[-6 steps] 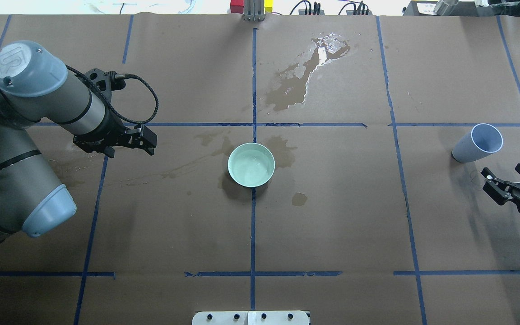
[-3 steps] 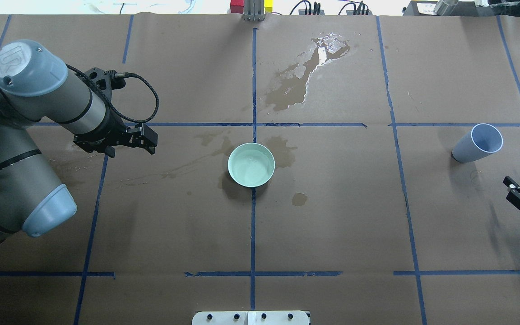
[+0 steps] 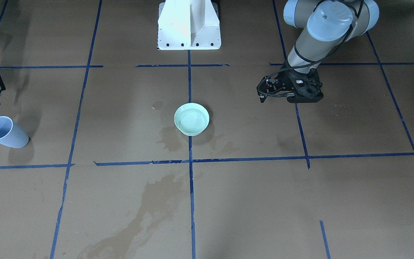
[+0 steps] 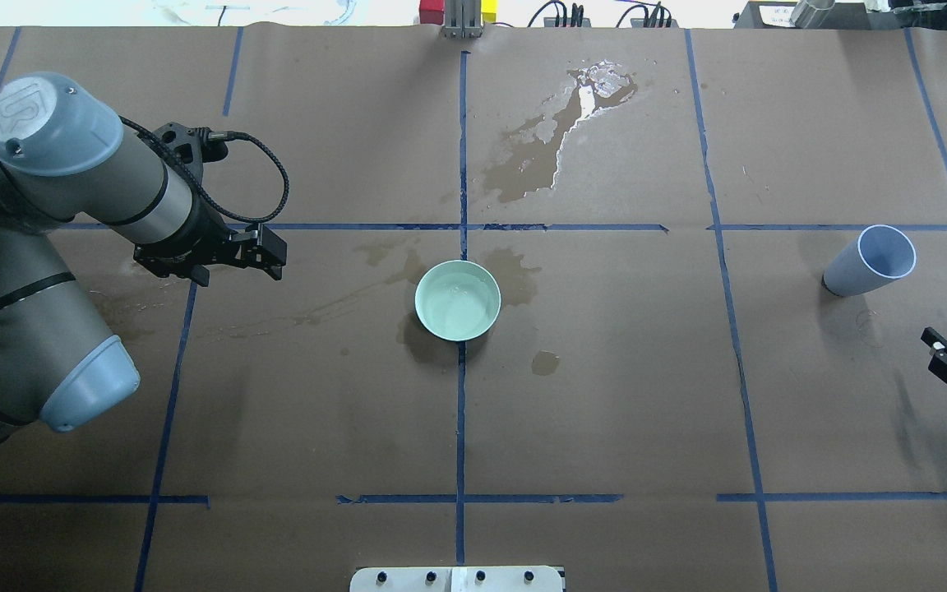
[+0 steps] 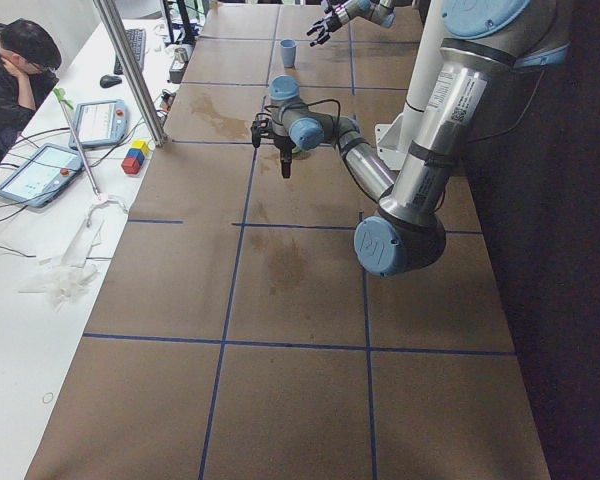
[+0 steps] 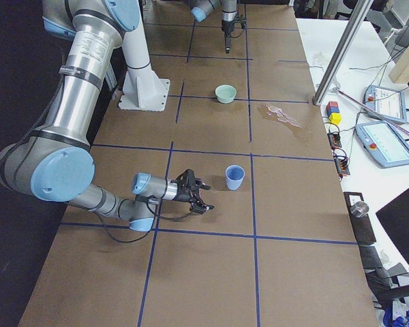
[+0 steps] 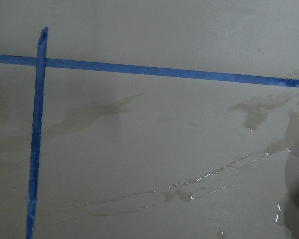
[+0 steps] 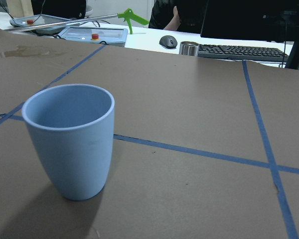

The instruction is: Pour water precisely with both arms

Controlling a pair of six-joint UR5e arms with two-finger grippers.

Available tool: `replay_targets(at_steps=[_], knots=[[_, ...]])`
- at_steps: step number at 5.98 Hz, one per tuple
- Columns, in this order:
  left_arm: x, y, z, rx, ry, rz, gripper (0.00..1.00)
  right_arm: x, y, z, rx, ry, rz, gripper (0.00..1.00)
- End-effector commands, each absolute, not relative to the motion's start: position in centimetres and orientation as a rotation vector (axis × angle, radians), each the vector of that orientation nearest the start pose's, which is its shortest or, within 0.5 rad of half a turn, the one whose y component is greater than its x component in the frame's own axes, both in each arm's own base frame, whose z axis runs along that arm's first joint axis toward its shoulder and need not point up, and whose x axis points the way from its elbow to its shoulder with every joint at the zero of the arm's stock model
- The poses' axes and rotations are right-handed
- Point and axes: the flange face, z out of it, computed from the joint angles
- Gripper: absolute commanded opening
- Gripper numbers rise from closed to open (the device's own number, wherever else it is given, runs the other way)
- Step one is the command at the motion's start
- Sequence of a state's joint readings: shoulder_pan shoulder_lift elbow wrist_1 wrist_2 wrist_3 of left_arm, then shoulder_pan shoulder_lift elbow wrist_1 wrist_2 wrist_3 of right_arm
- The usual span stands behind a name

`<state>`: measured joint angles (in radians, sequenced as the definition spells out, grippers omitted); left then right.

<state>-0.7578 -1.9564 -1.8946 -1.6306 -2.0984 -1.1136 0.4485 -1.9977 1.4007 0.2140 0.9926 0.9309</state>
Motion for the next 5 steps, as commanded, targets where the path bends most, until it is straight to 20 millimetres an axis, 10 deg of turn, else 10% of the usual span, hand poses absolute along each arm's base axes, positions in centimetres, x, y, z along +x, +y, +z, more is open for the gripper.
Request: replay_targets(at_steps=[1,5], knots=[[37.1,-46.5,29.2,0.019,0.903,-0.076,1.00,-11.2,-29.9,71.2,0.972,-0.728,0.171,0.99],[37.3,-46.4,29.1,0.012,0.903,-0.090,1.00,3.3,-34.1,68.9,0.863,-0.818,0.128,0.99]])
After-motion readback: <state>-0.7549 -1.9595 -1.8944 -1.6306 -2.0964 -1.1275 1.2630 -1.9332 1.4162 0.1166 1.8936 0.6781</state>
